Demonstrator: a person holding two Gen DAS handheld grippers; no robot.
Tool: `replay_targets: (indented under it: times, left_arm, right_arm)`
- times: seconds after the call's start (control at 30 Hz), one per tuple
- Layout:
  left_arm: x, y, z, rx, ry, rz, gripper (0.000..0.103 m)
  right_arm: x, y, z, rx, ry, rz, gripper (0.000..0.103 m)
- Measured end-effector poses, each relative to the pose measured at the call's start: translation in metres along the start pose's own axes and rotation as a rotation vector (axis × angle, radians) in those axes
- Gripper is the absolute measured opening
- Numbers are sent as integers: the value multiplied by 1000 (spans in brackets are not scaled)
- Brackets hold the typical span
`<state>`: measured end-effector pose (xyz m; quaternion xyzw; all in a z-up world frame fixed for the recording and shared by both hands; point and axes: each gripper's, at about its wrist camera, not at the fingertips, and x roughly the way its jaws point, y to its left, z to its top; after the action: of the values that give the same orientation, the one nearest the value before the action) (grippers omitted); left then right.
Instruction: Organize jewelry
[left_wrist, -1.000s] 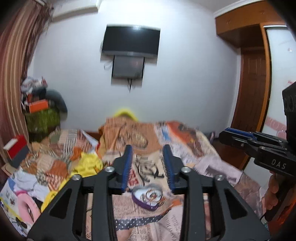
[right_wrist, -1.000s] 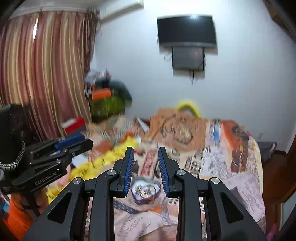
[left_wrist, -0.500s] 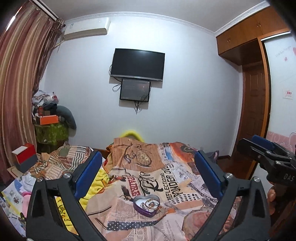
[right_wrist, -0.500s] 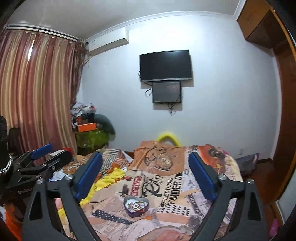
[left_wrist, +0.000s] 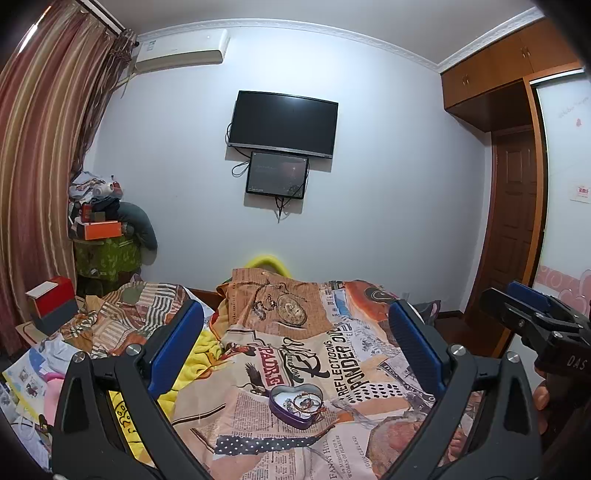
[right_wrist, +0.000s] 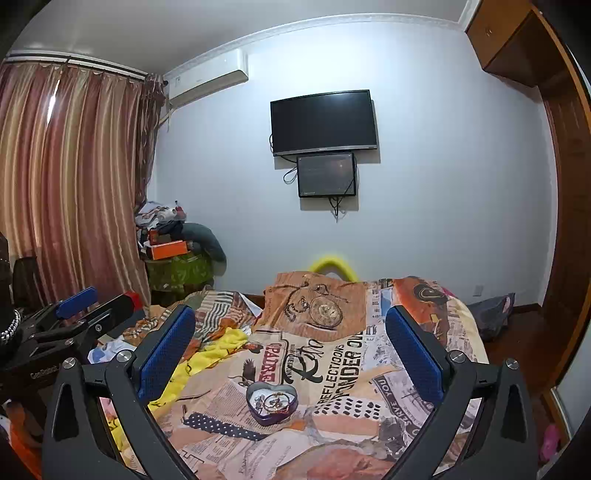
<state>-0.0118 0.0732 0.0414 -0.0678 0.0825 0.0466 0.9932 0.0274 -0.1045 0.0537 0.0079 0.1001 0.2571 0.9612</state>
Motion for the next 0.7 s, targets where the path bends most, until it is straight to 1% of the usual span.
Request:
replay_targets:
  times: [0.33, 0.7]
  left_arm:
    - [5, 1, -3, -4, 17, -9, 102]
    - [10, 2, -5, -6, 27, 1, 103]
  right_arm:
    - [-1, 2, -5, -3, 17, 7, 102]
    - [-2, 3, -3, -3, 22, 9, 102]
